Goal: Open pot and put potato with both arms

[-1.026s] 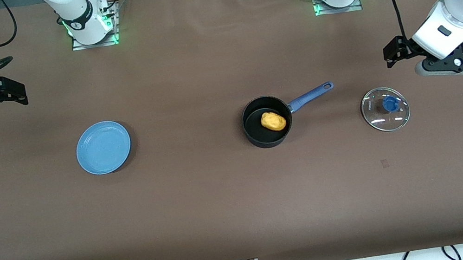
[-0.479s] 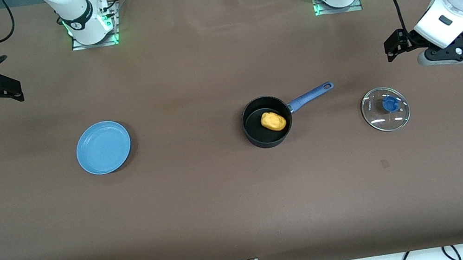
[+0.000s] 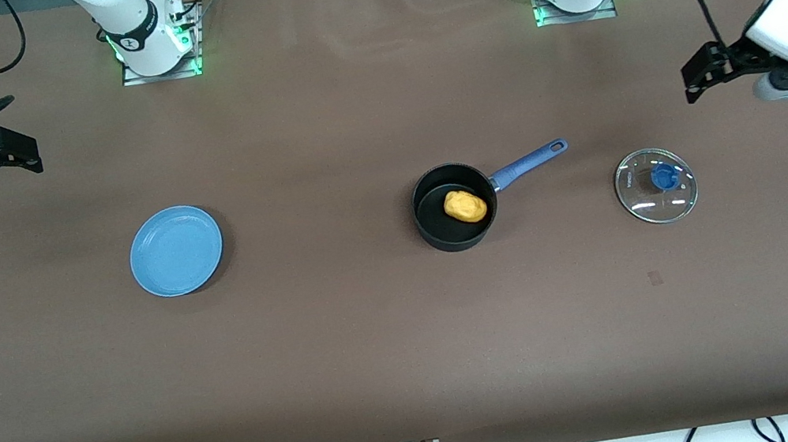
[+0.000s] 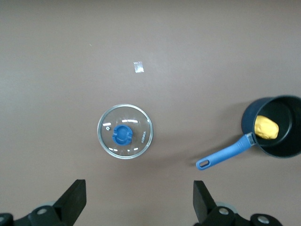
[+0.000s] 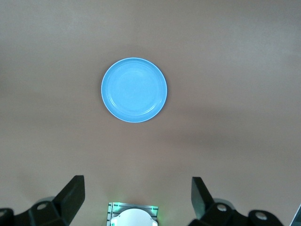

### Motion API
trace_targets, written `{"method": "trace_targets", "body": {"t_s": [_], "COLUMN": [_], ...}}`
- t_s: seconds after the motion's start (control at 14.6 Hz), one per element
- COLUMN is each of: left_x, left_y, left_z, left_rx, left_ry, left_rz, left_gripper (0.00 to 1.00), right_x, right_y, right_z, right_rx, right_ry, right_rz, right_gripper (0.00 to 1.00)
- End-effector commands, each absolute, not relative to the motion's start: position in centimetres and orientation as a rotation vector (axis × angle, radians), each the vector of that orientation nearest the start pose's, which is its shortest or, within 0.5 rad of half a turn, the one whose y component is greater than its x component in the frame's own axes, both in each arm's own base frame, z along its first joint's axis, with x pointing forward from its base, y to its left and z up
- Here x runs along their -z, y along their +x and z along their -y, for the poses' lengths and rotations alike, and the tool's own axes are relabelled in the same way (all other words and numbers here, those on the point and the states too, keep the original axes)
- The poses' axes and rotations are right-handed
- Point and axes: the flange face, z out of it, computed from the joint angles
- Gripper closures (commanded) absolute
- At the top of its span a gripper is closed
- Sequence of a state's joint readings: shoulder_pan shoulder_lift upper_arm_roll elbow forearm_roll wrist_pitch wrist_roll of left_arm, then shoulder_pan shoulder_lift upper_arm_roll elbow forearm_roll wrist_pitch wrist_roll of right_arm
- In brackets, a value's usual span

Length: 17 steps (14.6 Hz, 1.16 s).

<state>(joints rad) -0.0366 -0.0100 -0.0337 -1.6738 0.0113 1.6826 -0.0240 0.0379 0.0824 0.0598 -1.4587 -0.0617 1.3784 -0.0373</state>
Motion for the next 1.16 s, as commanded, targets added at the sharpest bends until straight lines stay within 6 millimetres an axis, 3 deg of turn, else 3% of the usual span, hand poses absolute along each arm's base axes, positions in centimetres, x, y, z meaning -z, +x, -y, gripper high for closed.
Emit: {"method": "trace_targets", "body": {"t_s": [0.0,0.14,0.27,1.09], "left_x": [-60.8,-60.9,-59.7,-59.5], "left_y": [56.1,56.2,56.8,57.9], "left_z": [3.4,3.0,4.3,4.1], "left_rx": [0.074,0.077,0.05,0.062], "left_ry": [-3.159,-3.159,-3.147,-3.147], "left_rz": [-0.078,-0.08,-0.086,-0.091], "left_gripper": [0.0,0.0,0.0,0.0], "right_x": [-61.7,-61.7,-61.8,-61.8], "right_y": [55.3,55.2,55.3,55.3], "right_z": [-4.2,-4.4,-4.4,-4.5], "right_rx": [-0.265,-0.265,-0.262,-0.26], "right_ry": [-3.168,-3.167,-3.168,-3.166], "right_rz": [0.218,0.223,0.223,0.226], "right_gripper": [0.0,0.0,0.0,0.0]}}
